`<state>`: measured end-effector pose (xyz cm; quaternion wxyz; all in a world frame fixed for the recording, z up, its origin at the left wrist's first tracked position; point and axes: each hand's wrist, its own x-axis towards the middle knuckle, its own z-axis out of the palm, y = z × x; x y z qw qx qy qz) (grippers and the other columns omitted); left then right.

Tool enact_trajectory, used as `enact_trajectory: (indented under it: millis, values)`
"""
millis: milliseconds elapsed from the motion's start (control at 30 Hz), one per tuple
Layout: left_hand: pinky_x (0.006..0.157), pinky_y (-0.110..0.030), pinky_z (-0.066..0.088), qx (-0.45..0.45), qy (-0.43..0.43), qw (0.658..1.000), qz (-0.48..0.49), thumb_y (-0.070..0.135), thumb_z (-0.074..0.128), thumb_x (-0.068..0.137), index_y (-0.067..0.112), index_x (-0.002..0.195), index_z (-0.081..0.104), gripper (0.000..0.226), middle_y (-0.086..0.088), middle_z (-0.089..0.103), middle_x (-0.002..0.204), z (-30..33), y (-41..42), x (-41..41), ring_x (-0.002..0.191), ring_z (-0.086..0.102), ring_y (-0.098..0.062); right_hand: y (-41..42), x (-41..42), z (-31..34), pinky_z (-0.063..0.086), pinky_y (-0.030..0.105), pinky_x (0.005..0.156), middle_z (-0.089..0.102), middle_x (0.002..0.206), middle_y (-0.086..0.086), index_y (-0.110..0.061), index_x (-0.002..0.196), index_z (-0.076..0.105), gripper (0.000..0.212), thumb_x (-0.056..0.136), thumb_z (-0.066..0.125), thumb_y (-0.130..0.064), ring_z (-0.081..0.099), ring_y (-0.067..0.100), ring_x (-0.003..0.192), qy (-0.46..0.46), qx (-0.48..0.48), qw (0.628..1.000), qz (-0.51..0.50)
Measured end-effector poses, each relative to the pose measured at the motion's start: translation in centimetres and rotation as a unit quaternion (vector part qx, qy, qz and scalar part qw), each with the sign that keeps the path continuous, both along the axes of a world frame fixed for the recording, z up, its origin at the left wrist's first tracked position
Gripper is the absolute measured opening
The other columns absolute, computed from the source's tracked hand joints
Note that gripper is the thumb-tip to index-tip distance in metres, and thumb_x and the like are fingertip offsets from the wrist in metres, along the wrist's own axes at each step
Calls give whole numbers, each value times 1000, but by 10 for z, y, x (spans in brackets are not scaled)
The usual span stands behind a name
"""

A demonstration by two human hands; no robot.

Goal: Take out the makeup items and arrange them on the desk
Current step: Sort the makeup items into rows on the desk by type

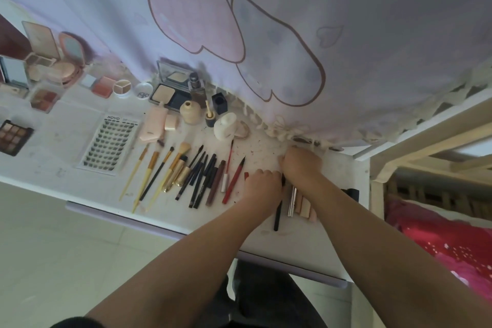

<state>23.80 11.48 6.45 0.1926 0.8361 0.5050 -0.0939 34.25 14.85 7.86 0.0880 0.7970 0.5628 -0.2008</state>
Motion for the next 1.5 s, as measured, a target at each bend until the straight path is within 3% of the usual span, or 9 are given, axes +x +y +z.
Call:
enact_trajectory:
  millis: [233, 367, 533, 867, 933, 1033, 1133, 1267, 1500]
  values:
    - [60, -28, 37, -78, -39, 992, 93, 29, 40, 96, 10, 96, 55, 24, -4, 62, 91, 8, -8, -17, 82, 58, -22, -4, -12, 1, 35, 26, 57, 47, 67, 2, -11, 64, 44, 32, 93, 41, -25, 50, 23, 70, 73, 5, 997, -31]
    - [47, -25, 30, -111, -104, 976, 153, 31, 44, 94, 15, 85, 46, 19, 5, 45, 68, 14, -12, -40, 69, 50, -17, -5, -24, 2, 44, 33, 79, 50, 66, 1, -12, 63, 48, 41, 97, 38, -35, 52, 23, 75, 187, -18, 977, -104]
    - [62, -29, 41, -139, -168, 969, 118, 30, 43, 97, 8, 100, 55, 25, -5, 60, 85, 27, -14, -65, 78, 56, -21, -9, -37, 16, 26, 23, 47, 43, 59, 4, -7, 82, 61, 26, 95, 45, -23, 34, 16, 48, 412, 7, 872, -263]
    - [73, -28, 43, -318, -130, 938, -42, 31, 42, 98, 8, 95, 56, 27, -3, 55, 85, 65, -13, -89, 74, 50, -14, -27, -6, 33, 18, 14, 30, 34, 51, -2, -10, 73, 54, 29, 98, 42, -19, 26, 5, 31, 520, 144, 693, -478]
    - [71, -25, 44, -322, -164, 932, 18, 32, 43, 98, 10, 98, 56, 25, -1, 56, 85, 56, -23, -103, 75, 52, -12, -31, 13, 46, 15, 13, 29, 32, 48, -4, -11, 75, 53, 28, 98, 42, -21, 24, 3, 28, 518, 154, 716, -442]
    - [63, -23, 41, -263, -168, 944, 103, 31, 43, 98, 11, 95, 55, 23, 3, 53, 78, 41, -11, -102, 69, 50, -10, -40, 6, 53, 24, 16, 35, 40, 50, -3, -9, 83, 60, 27, 97, 44, -25, 33, 7, 36, 444, 81, 833, -321]
    - [64, -28, 41, -190, -84, 976, 72, 35, 41, 98, 14, 91, 50, 24, -1, 53, 81, 34, 5, -75, 73, 51, -17, -52, -21, 30, 44, 29, 66, 57, 73, 6, -7, 85, 66, 37, 98, 41, -31, 52, 17, 69, 293, 6, 941, -169]
    - [62, -30, 40, -76, 40, 996, 23, 31, 39, 99, 10, 100, 57, 28, -5, 62, 92, 22, 9, -45, 78, 57, -20, -66, -43, 2, 42, 32, 87, 65, 103, 17, 1, 101, 61, 40, 99, 37, -32, 60, 29, 97, 172, -16, 981, -91]
    - [65, -30, 41, -10, 152, 987, -50, 10, 40, 96, 10, 105, 60, 21, -5, 64, 100, 9, 9, -48, 91, 60, -23, -57, -56, -3, 43, 30, 75, 65, 105, 12, -5, 99, 64, 39, 99, 35, -32, 61, 27, 96, 99, -13, 995, -26]
